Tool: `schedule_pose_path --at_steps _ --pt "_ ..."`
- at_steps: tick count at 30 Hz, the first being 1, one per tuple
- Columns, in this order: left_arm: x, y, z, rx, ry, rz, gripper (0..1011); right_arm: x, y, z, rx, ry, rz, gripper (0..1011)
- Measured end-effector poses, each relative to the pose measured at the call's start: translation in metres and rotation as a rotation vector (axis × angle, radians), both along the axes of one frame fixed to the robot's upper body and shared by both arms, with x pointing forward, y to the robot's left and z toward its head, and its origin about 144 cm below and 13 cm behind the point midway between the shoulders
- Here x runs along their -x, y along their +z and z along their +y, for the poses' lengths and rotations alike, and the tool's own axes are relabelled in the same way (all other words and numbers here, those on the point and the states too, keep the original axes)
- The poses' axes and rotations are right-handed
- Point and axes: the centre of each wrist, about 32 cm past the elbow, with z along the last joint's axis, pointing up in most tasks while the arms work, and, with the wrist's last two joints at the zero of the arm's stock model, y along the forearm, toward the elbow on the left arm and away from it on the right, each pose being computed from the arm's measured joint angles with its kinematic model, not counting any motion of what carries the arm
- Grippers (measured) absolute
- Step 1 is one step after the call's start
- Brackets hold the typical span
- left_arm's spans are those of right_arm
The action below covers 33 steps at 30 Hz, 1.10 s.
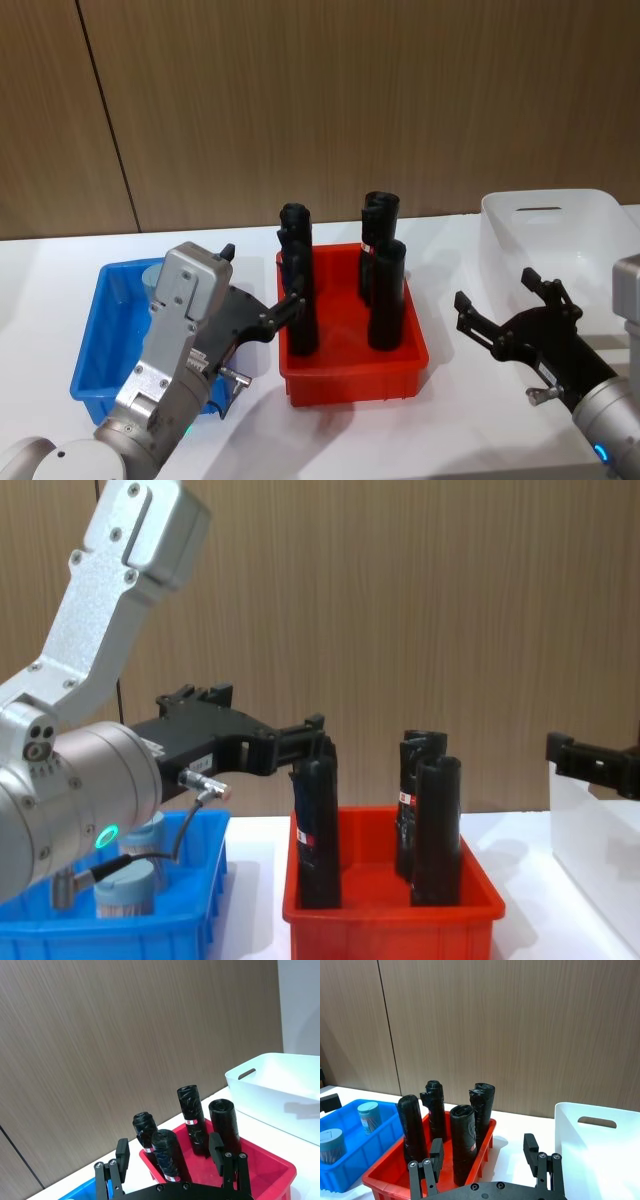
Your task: Pick the cotton swabs from the blue box and place them into the white box.
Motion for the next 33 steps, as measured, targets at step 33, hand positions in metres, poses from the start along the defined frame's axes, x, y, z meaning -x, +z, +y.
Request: schedule_pose_path --at_steps 33 --pt "0.0000 0.0000 0.0000 0.000 0.000 0.000 1004 0.0000 0.0000 0.0000 0.000 0.000 0.000 1002"
